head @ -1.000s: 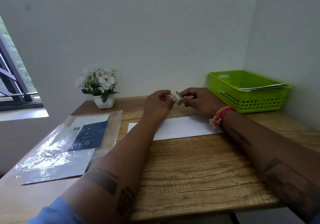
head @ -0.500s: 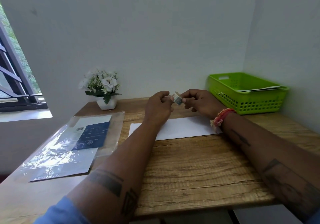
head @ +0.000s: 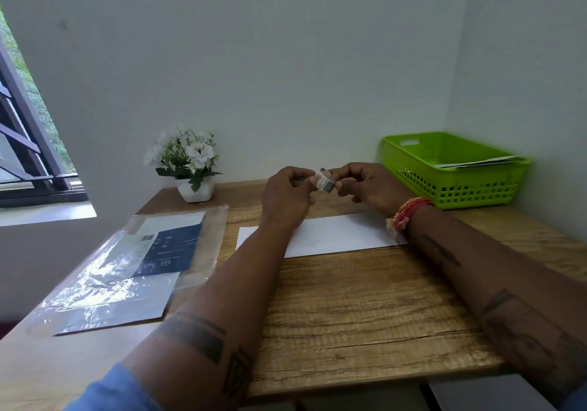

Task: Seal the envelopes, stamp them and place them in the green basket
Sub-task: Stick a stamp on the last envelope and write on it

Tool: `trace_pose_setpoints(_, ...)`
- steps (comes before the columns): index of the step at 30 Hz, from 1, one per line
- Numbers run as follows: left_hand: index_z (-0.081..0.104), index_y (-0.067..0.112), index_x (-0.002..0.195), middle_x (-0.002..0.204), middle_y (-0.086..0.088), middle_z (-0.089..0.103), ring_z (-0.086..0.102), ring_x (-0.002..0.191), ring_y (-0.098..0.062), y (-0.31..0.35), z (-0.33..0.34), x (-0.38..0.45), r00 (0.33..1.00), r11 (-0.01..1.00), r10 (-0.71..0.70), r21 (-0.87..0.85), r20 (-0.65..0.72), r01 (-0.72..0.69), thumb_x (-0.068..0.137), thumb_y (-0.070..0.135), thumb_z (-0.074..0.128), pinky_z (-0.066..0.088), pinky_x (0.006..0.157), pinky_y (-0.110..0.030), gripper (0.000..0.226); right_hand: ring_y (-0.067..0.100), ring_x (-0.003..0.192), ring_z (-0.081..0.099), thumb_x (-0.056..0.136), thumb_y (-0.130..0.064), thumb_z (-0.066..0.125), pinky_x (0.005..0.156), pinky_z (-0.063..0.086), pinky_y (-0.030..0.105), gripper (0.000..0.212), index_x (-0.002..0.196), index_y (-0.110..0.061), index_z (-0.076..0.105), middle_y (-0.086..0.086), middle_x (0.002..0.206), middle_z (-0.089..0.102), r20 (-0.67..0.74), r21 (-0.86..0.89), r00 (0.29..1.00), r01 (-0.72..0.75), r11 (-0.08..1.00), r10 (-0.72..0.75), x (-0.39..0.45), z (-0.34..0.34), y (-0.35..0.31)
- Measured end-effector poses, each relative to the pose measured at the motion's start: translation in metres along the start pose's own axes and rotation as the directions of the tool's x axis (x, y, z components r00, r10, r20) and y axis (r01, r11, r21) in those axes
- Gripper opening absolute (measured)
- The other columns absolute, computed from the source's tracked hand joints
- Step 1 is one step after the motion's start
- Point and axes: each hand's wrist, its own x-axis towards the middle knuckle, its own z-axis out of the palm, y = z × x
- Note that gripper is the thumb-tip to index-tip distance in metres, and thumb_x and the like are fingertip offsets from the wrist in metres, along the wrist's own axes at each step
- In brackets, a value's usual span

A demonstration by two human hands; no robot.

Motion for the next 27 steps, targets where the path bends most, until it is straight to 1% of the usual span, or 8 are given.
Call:
trace_pose_setpoints(2,0.071,0.025,0.102,0.093,0.006,0.073,0.070,0.077,-0.011,0.0002,-0.0002,-0.0001,1.000,0.998,0.011,0.059,-0.023,-0.010,0.095,0.028,0.068,0.050,0.058,-0.018,0.008,0.007,0.076,0.063,0.092,-0.009,0.065,0.065,0.046,0.026,0.017,0.094,-0.023,0.073,0.002,0.111,0.074,-0.001,-0.001,1.000,0.001,1.000,-0.001,0.0001,0.0001,0.0001)
trace_pose_setpoints(5,0.072,0.025,0.103,0.097,0.010,0.071,0.070,0.088,-0.013,-0.0004,0.0014,0.0003,0.998,0.992,0.041,0.121,-0.057,-0.034,0.097,0.028,0.064,0.054,0.072,-0.024,0.010,0.007,0.077,0.064,0.092,-0.013,0.066,0.067,0.048,0.026,0.013,0.096,-0.023,0.074,0.002,0.096,0.074,-0.006,-0.017,1.000,-0.004,1.000,0.004,0.0002,0.0002,0.0000)
trace_pose_setpoints(7,0.069,0.023,0.107,0.100,0.008,0.071,0.071,0.089,-0.013,0.0005,0.0025,-0.0001,0.997,0.994,0.038,0.109,-0.067,-0.030,0.099,0.028,0.060,0.054,0.068,-0.021,0.013,0.009,0.078,0.064,0.092,-0.016,0.066,0.067,0.049,0.028,0.012,0.095,-0.024,0.074,0.003,0.087,0.073,-0.022,-0.027,1.000,-0.004,1.000,0.003,0.0011,0.0009,0.0008)
trace_pose_setpoints(11,0.066,0.023,0.111,0.101,0.007,0.070,0.072,0.086,-0.010,0.0027,0.0046,-0.0020,0.997,0.995,0.045,0.096,-0.069,-0.039,0.101,0.029,0.056,0.048,0.056,-0.011,0.014,0.013,0.081,0.063,0.091,-0.018,0.064,0.067,0.050,0.031,0.012,0.091,-0.026,0.073,0.011,0.091,0.074,-0.052,-0.033,0.999,-0.017,0.999,0.015,0.0029,0.0017,0.0012)
trace_pose_setpoints(18,0.063,0.022,0.113,0.106,0.004,0.072,0.073,0.079,-0.009,0.0056,0.0064,-0.0050,0.998,0.999,-0.010,0.035,-0.066,0.012,0.103,0.031,0.054,0.048,0.054,-0.012,0.016,0.009,0.076,0.061,0.093,-0.019,0.065,0.065,0.050,0.028,0.011,0.089,-0.027,0.072,-0.001,0.082,0.068,-0.058,-0.029,0.998,-0.025,0.999,0.023,0.0012,0.0017,-0.0013)
trace_pose_setpoints(22,0.062,0.022,0.114,0.108,0.003,0.072,0.074,0.077,-0.009,0.0059,0.0074,-0.0057,0.998,0.999,-0.036,-0.003,-0.052,0.036,0.104,0.030,0.053,0.052,0.060,-0.018,0.016,0.009,0.076,0.063,0.093,-0.019,0.065,0.065,0.052,0.029,0.008,0.090,-0.024,0.071,-0.002,0.082,0.069,-0.072,-0.049,0.997,-0.044,0.998,0.041,0.0029,0.0029,0.0017)
trace_pose_setpoints(25,0.060,0.024,0.114,0.101,0.003,0.074,0.073,0.069,-0.006,0.0074,0.0070,-0.0041,0.992,0.994,-0.094,-0.058,-0.089,0.089,0.105,0.029,0.050,0.060,0.073,-0.031,0.015,0.010,0.073,0.064,0.092,-0.015,0.062,0.063,0.051,0.029,0.011,0.087,-0.022,0.068,-0.002,0.080,0.068,-0.098,-0.029,0.992,-0.081,0.996,0.078,0.0062,0.0010,0.0028)
trace_pose_setpoints(27,0.060,0.023,0.115,0.103,0.001,0.074,0.073,0.066,-0.005,0.0081,0.0054,-0.0022,0.988,0.990,-0.118,-0.090,-0.099,0.109,0.105,0.028,0.049,0.060,0.076,-0.033,0.016,0.010,0.072,0.064,0.093,-0.015,0.061,0.063,0.051,0.029,0.011,0.088,-0.021,0.068,-0.002,0.080,0.068,-0.110,-0.021,0.989,-0.099,0.995,0.096,0.0078,-0.0008,0.0058)
